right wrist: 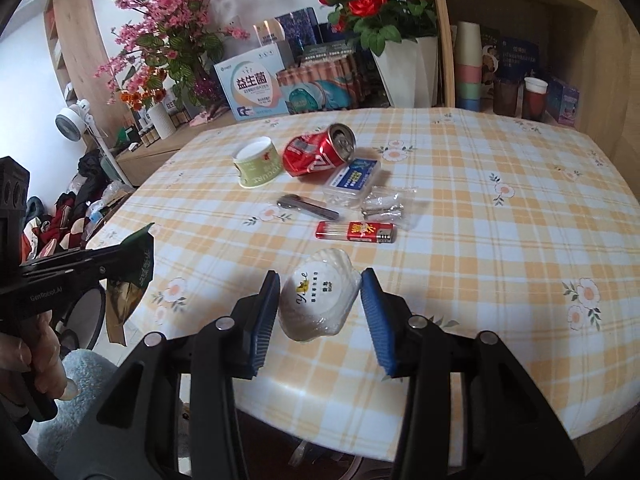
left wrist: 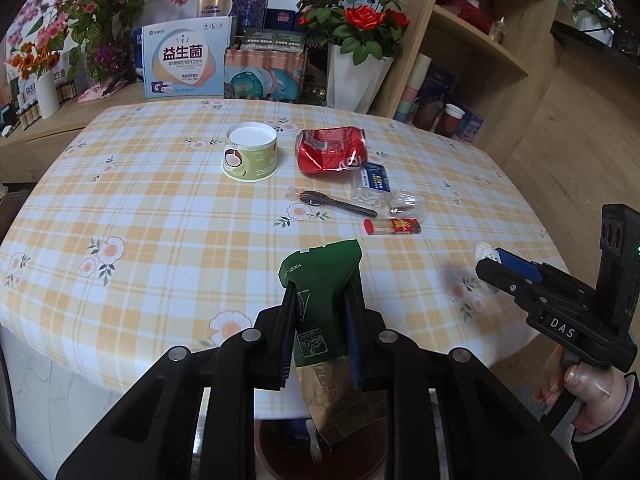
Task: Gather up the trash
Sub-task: 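Carry both packets over the bin and open both tools to drop them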
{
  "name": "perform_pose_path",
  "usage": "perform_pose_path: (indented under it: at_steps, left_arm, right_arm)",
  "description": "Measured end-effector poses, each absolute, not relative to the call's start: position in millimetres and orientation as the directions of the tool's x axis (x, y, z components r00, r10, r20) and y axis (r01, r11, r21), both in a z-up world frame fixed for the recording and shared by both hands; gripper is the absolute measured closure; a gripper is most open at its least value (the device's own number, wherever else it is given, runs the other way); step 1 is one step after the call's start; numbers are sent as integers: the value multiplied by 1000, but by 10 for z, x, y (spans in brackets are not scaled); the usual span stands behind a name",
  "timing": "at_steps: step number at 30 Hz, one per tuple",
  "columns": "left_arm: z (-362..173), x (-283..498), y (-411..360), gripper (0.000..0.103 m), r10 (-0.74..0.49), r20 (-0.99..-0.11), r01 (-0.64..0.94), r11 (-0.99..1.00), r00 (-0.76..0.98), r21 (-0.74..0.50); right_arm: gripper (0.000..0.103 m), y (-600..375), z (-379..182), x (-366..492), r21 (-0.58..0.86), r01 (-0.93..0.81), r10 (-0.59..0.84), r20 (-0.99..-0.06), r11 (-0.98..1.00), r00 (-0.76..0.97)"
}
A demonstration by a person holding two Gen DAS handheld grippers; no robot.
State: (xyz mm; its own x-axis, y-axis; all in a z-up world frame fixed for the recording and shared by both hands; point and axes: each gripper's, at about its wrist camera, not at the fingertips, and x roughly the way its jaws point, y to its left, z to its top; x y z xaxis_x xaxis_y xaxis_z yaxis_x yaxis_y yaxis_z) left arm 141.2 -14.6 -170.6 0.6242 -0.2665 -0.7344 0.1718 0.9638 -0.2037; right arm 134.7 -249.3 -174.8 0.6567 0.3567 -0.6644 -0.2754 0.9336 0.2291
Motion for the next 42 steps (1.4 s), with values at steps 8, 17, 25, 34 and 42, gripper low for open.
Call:
perform_pose_path:
  at_steps: [8,17,25,34,42]
  left_arm:
    - [-1658,986,-209,81,-308,-730,208,951,610,-228]
    - [-1646,721,-180,81,-316,-721,192,949,617,-251]
    - [-1647,626,-237,81,-335,-736,214,942,588,-259]
    - [-1844,541,-349,79,-347,-778,232,937,524,-262]
    - [-1956,513,-437,42,-358,-793,255,931,494,-262]
  right_arm:
    - [89,-2363,-1648,1031,213,-323,378,-670,922,639]
    - [89,-2284,-1414,888,198,-322,370,-644,926,669]
    - [74,-2493,-1288,686,209,-253,329,-614,944,718]
    - [22,-2604,-1144,532,198,-237,308,-577,951,757]
    - [8,-2579,-1056,493,180,-230,292,-560,956,775]
